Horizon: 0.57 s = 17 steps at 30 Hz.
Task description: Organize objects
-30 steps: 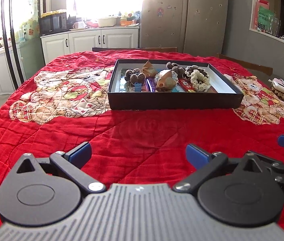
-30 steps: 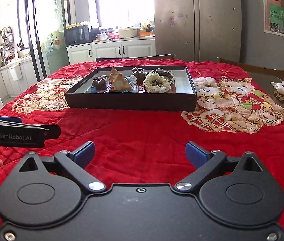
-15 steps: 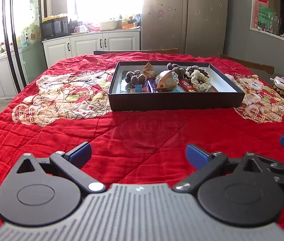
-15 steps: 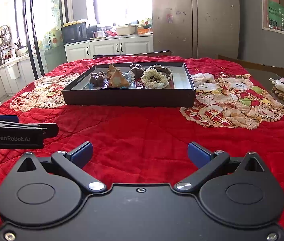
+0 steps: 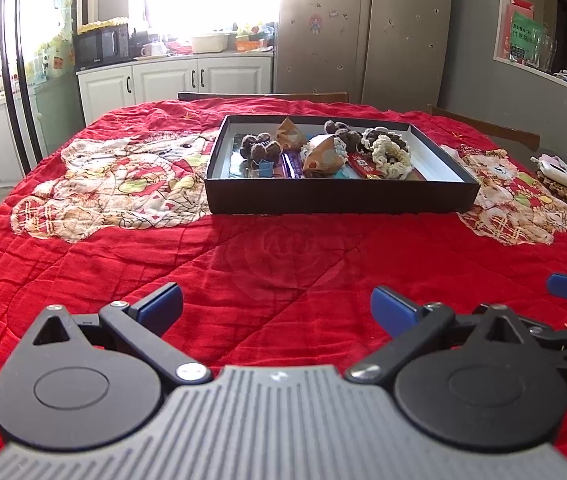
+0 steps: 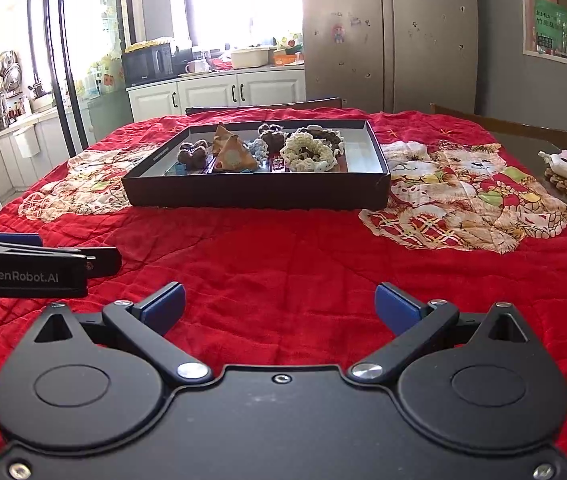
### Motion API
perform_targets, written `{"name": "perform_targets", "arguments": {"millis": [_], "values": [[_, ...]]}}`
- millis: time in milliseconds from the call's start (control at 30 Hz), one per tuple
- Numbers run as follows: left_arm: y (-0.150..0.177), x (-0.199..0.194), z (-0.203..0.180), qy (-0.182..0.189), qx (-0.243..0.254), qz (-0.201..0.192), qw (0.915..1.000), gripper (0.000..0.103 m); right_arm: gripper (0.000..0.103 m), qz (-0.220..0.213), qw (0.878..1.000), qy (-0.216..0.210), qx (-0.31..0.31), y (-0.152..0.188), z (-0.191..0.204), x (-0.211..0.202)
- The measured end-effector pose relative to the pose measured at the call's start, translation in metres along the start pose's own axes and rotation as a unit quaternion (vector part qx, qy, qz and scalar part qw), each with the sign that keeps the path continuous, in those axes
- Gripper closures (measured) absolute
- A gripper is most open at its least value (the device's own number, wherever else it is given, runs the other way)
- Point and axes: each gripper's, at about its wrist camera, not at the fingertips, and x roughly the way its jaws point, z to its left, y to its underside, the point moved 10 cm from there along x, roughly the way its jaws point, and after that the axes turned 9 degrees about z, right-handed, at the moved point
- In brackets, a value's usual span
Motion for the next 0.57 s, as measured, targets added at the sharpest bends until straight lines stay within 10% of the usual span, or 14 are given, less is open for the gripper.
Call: {"name": "perform_targets", "arguments": {"millis": [567], "values": [[0.0041,0.0062,-0.005,0.018,-0.003,0.014,0.9997,0.0,0.002,0.008,1.0,-0.002,0.01,0.0026,-0.002,0.0048]]}}
